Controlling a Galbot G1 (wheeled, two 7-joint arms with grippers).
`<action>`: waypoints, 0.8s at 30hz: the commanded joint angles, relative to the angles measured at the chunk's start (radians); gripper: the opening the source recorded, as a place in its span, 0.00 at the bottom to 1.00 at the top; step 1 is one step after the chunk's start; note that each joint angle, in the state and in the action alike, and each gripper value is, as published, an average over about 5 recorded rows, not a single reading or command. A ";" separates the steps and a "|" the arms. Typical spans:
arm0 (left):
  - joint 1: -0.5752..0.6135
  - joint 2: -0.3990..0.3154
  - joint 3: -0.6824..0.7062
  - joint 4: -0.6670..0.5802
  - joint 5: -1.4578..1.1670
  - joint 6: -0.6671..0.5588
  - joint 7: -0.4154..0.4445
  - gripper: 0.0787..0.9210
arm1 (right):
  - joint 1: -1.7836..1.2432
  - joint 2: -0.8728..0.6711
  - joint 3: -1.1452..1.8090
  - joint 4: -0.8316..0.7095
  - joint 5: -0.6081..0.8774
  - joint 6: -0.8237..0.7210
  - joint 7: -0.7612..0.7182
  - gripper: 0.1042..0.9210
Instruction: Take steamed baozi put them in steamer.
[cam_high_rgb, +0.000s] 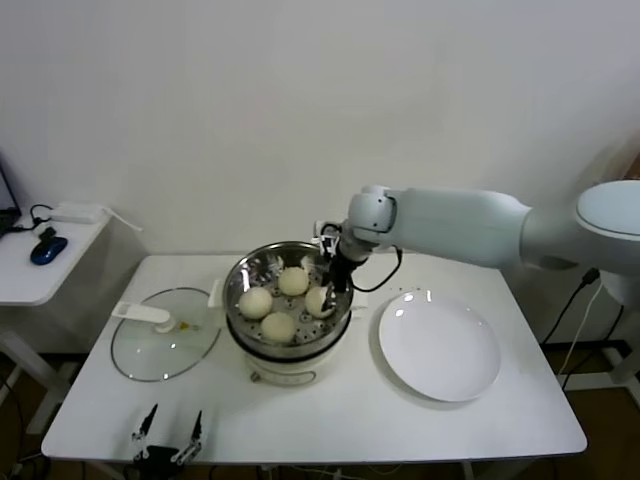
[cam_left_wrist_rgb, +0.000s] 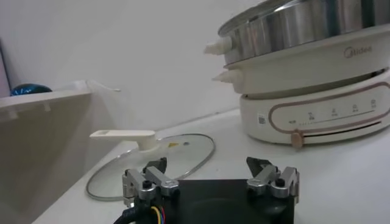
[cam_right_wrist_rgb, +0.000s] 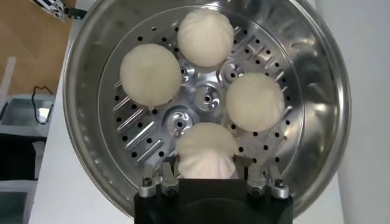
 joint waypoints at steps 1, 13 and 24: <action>-0.001 0.000 -0.001 0.000 0.002 0.001 0.000 0.88 | -0.013 -0.013 0.019 -0.005 -0.004 0.004 0.013 0.68; 0.001 -0.001 0.006 -0.010 0.004 0.005 0.001 0.88 | 0.362 -0.237 -0.115 0.204 0.145 0.009 0.024 0.88; -0.007 -0.016 0.022 -0.039 0.023 0.016 0.014 0.88 | -0.292 -0.819 0.511 0.740 0.020 0.138 0.606 0.88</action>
